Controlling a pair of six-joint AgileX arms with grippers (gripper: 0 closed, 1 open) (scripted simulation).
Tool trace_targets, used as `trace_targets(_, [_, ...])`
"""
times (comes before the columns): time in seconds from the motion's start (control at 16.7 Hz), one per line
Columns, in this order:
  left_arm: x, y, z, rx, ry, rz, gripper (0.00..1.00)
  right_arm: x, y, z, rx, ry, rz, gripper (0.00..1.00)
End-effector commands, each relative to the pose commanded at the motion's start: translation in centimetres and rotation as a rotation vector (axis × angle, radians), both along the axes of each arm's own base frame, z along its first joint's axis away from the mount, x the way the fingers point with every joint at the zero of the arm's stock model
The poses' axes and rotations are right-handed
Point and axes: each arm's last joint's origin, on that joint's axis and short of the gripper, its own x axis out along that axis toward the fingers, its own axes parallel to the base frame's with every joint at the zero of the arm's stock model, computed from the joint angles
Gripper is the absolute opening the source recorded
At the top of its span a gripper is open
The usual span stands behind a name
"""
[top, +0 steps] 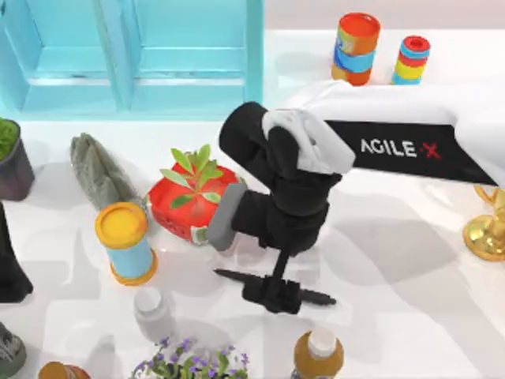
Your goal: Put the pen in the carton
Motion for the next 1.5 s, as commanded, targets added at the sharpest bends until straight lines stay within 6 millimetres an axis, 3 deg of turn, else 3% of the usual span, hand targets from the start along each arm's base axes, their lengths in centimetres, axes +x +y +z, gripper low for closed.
trace_targets(0.6, [0.0, 0.0, 0.0, 0.000, 0.000, 0.000, 1.00, 0.0, 0.0, 0.0, 0.000, 0.000, 0.000, 0.02])
trace_targets(1.08, [0.0, 0.0, 0.0, 0.000, 0.000, 0.000, 1.00, 0.0, 0.0, 0.0, 0.000, 0.000, 0.000, 0.00])
trace_targets(1.14, [0.0, 0.0, 0.0, 0.000, 0.000, 0.000, 1.00, 1.0, -0.5, 3.1, 0.008, -0.104, 0.004, 0.00])
trace_targets(1.32, [0.0, 0.0, 0.0, 0.000, 0.000, 0.000, 1.00, 1.3, -0.3, 4.4, 0.014, -0.108, 0.002, 0.00])
trace_targets(1.5, [0.0, 0.0, 0.0, 0.000, 0.000, 0.000, 1.00, 1.5, -0.2, 7.8, 0.012, -0.103, -0.003, 0.00])
